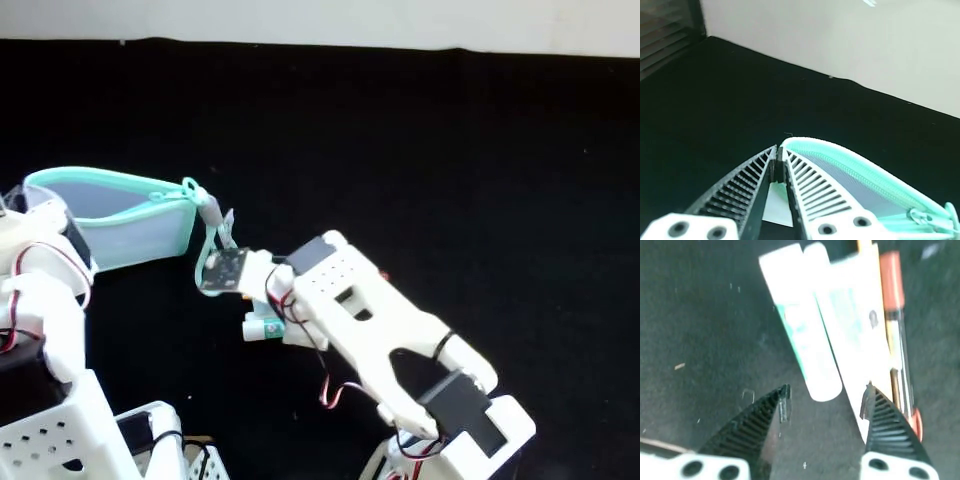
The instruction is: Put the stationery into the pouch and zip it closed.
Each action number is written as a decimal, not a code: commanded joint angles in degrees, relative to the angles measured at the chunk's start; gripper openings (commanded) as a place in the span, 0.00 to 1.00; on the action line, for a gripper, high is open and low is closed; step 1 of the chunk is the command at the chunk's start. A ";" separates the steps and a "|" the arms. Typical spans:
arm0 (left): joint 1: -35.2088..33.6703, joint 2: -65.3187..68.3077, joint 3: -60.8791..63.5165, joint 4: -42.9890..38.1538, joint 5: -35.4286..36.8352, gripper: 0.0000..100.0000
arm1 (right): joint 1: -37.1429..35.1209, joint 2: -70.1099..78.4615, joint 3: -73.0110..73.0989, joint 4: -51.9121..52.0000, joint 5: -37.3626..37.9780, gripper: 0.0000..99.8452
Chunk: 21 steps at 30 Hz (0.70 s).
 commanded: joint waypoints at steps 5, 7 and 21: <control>-2.42 1.01 0.92 2.64 0.35 0.01 | -6.64 -2.33 0.13 -1.98 1.76 0.23; -2.42 1.01 0.84 3.25 0.35 0.01 | -8.31 -2.24 0.48 -1.98 1.76 0.23; -2.42 1.01 0.92 3.34 0.35 0.01 | -10.24 -2.24 8.75 -10.42 1.32 0.19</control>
